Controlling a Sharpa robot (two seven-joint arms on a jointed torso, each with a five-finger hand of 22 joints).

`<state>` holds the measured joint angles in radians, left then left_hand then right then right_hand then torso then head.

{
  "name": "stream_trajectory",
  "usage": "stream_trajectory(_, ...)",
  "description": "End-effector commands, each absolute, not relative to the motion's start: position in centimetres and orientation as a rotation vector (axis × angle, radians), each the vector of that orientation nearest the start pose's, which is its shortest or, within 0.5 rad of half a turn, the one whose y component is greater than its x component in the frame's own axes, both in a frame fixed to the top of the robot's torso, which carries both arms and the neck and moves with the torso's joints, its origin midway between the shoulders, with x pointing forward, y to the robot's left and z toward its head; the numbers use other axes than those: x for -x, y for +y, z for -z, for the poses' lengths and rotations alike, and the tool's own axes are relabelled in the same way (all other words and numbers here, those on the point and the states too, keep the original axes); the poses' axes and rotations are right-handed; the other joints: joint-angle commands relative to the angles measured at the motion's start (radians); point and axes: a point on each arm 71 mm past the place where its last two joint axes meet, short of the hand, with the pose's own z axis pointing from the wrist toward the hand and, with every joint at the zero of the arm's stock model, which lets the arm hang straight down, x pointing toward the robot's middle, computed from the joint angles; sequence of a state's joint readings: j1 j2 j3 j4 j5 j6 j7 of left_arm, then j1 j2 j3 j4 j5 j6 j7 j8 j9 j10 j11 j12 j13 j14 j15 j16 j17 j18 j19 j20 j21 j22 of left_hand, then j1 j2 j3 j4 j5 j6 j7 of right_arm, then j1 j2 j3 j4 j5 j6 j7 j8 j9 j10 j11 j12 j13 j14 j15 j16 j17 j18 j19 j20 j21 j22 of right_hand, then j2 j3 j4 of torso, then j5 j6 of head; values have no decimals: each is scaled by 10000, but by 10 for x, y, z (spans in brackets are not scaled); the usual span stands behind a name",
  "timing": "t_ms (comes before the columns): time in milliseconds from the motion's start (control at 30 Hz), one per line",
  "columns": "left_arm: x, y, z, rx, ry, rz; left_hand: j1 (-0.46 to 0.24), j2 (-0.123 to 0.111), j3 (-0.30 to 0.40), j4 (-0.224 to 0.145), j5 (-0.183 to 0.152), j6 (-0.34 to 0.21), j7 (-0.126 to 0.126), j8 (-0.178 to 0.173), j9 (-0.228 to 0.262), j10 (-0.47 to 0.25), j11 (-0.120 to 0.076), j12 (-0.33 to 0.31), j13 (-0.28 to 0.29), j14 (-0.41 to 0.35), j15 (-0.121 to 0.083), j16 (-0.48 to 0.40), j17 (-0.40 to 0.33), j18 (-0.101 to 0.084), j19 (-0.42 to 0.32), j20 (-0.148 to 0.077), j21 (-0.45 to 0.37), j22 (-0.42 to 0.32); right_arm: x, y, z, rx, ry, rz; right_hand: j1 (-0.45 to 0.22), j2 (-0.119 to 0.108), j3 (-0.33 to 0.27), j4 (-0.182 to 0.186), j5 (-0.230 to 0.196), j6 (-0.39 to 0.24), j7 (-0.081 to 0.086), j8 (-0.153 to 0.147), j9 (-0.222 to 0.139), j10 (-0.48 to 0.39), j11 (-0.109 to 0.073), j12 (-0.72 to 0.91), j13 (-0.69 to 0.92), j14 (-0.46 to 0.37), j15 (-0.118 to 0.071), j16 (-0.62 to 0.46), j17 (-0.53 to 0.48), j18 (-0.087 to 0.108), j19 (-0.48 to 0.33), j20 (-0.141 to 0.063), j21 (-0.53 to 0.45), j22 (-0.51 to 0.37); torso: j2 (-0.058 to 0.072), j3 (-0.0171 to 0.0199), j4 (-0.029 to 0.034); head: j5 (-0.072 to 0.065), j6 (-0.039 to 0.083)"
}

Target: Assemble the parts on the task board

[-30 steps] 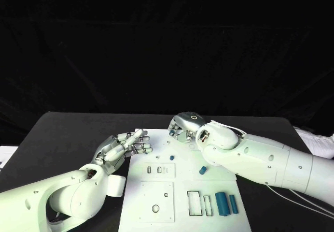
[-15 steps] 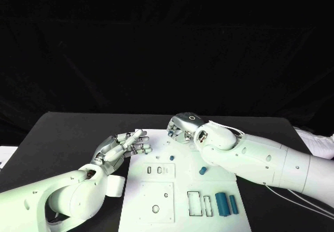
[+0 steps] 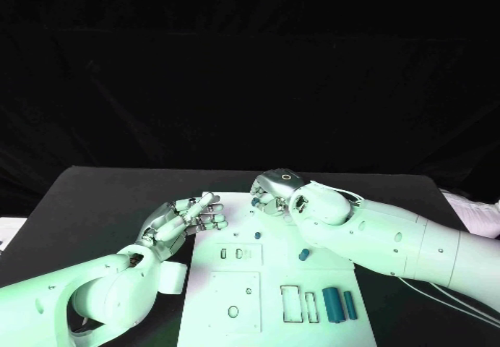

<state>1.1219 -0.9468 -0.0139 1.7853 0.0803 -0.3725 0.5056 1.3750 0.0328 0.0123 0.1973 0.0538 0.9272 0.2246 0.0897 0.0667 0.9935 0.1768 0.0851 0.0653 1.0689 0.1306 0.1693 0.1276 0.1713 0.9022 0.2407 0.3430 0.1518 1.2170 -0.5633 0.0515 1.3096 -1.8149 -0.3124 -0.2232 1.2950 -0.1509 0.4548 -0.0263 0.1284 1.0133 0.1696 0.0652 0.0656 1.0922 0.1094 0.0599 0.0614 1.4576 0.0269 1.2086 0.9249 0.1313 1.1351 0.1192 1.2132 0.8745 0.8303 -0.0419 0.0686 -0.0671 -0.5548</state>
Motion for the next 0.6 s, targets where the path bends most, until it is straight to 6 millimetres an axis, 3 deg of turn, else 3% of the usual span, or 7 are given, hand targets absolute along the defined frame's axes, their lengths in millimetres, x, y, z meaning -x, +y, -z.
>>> stream_trajectory(33,-429,188,175,11956,13550,17211,12,70,15,-65,23,26,52,-41,-16,15,47,-59,-14,59,30,-68,14,112,44,1,-39,-15,-531,-119,148,3681,14265,-4412,30,-124,-461,105,-191,-432,58,-43,-12,-541,93,22,4,-80,83,-372,-529,152,-342,82,-359,-542,1,1,-4,-6,14)
stream_trajectory(167,-429,189,175,11961,13541,17186,12,70,15,-65,23,26,52,-41,-16,15,47,-59,-14,59,30,-68,14,112,44,1,-39,-15,-528,-122,146,3541,14139,-4544,293,3,-1235,323,-193,-578,69,-27,13,-842,128,62,18,-66,107,-591,-796,196,-418,121,-588,-827,4,10,3,-13,28)
stream_trajectory(367,-430,191,175,11976,13521,17138,12,70,15,-65,23,26,52,-41,-16,15,47,-59,-14,59,30,-68,14,112,44,1,-39,-15,-518,-140,141,2997,14231,-4917,475,176,-1513,469,142,-349,75,23,45,-466,91,207,44,19,68,-501,-649,164,-243,98,-524,-708,3,17,-18,-39,41)
stream_trajectory(433,-430,192,175,11983,13515,17121,12,70,15,-65,23,26,52,-41,-16,15,47,-59,-14,59,30,-68,14,112,44,1,-39,-15,-513,-151,137,2625,14267,-5016,475,212,-1551,533,271,-252,61,34,52,-104,41,355,78,100,32,-311,-369,118,-62,77,-375,-457,-5,11,-24,-85,69)
stream_trajectory(500,-430,192,175,11987,13513,17114,11,72,10,-71,22,24,53,-49,-17,14,48,-67,-14,58,31,-78,16,111,44,2,-44,-19,-509,-165,134,2119,14268,-5086,377,206,-1584,678,469,-127,24,59,64,762,-113,739,225,271,-97,206,426,-74,595,43,224,580,-19,7,-47,-115,85)
stream_trajectory(600,-429,193,175,11990,13512,17112,11,72,10,-71,22,24,53,-49,-17,14,48,-67,-14,58,31,-78,16,111,44,2,-44,-19,-506,-187,132,1318,14580,-5032,312,90,-1654,819,556,-73,-117,43,56,1955,-375,1274,501,380,-306,590,984,-200,1055,-66,674,1309,-41,21,-100,-120,84)
